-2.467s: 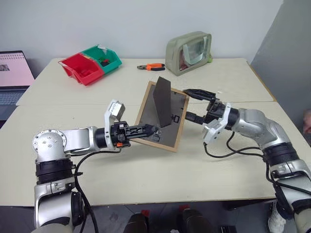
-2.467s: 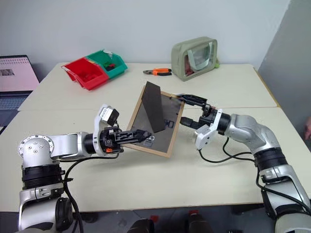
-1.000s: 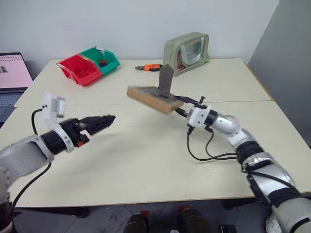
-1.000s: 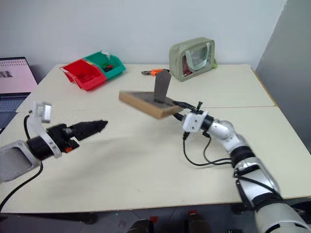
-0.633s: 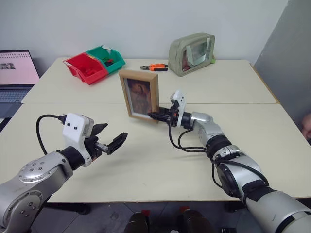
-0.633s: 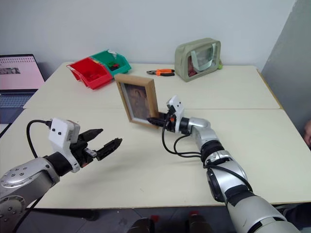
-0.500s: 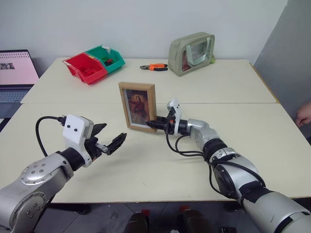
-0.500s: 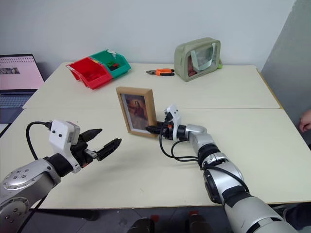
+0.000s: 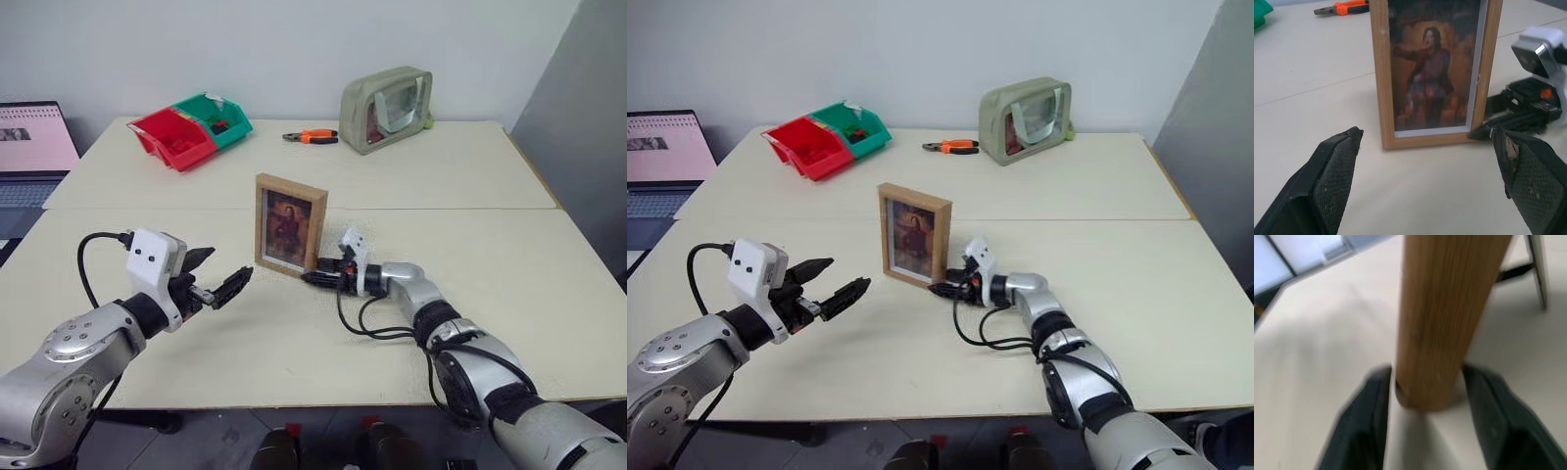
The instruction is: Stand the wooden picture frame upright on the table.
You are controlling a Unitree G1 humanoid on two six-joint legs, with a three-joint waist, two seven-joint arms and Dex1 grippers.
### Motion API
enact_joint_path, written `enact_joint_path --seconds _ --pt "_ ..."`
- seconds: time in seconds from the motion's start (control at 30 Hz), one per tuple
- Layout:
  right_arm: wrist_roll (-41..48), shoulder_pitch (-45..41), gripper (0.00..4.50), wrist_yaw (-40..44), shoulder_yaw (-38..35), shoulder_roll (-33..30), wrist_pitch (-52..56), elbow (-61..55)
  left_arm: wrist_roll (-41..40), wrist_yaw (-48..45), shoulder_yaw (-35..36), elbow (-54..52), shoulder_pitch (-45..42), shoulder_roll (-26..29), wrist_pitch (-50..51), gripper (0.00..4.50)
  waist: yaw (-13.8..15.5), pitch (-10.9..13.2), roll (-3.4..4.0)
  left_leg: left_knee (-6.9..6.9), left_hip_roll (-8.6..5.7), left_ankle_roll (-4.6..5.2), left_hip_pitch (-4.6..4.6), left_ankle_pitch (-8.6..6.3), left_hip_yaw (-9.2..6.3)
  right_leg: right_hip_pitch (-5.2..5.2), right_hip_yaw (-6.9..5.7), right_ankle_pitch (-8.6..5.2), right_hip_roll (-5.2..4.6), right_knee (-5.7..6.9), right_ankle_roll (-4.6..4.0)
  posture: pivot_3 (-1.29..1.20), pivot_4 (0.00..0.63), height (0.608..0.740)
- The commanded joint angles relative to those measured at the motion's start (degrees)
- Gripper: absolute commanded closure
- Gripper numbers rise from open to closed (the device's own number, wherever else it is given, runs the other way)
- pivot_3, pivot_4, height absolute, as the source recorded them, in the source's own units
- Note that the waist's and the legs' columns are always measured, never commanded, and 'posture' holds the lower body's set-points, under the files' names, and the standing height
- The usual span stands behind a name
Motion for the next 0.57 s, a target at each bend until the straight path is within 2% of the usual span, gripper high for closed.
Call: enact_joint_path --seconds 0.03,0.07,0.17,0.33,0.4,0.5,0.57 --pt "-1.18 5.34 1.18 2.65 0.69 -5.29 0.19 -8.19 3.27 -2.71 -0.22 1.74 -1.46 0.7 -2.2 0.0 0.25 -0.02 -0.03 0.0 0.0 0.0 -0.01 0.0 -0.03 0.01 -0.02 0.0 0.0 -0.02 0.0 0.0 0.15 0.74" --pt "-1.18 6.75 0.95 2.96 0.8 -6.45 0.82 -10.94 3.66 -3.12 -0.17 2.17 -1.53 0.7 -2.24 0.0 0.4 -0.01 -0.02 0.0 0.0 0.0 0.0 0.0 -0.04 0.03 -0.04 0.0 0.0 -0.02 0.01 0.0 0.15 0.74" --pt "-2.14 14.83 0.28 2.73 1.06 -15.19 7.63 -29.89 3.62 -5.87 1.47 5.12 -2.96 1.92 -1.69 0.0 0.97 -0.01 -0.02 0.02 0.0 0.0 -0.09 0.0 -0.1 0.02 -0.04 -0.02 -0.02 -0.05 0.04 0.0 0.15 0.74" --pt "4.01 21.17 0.28 1.74 -0.84 -23.63 28.36 -58.24 0.95 -10.29 4.05 10.64 -6.47 4.96 2.0 0.0 0.66 0.02 0.03 0.02 -0.02 0.0 -0.16 0.0 -0.1 -0.05 -0.03 -0.04 -0.07 -0.06 0.08 0.0 0.15 0.74" --pt "6.56 21.7 0.28 0.93 -1.38 -25.09 35.43 -65.19 -0.3 -11.63 4.85 12.44 -8.23 5.9 3.74 0.0 -0.13 0.08 0.1 0.0 -0.02 0.0 -0.13 0.0 -0.03 -0.11 -0.04 -0.04 -0.01 -0.01 0.08 0.0 0.15 0.74" --pt "13.03 18.95 0.28 -2.27 -3.3 -26.06 51.74 -76.0 -5.8 -16.23 6.27 17.01 -13.47 9.97 10.57 0.0 -1.06 0.08 0.09 -0.06 0.11 0.01 0.06 -0.01 -0.01 -0.07 0.0 -0.16 0.28 0.02 0.2 0.0 0.15 0.74" --pt "15.86 17.71 0.28 -3.5 -3.43 -26.09 57.02 -79.83 -8.0 -18.86 6.83 19.83 -16.67 12.22 13.17 0.0 -1.08 0.08 0.09 -0.06 0.14 0.0 -0.02 0.0 -0.12 -0.12 0.01 -0.2 0.36 0.08 0.16 0.0 0.15 0.74"
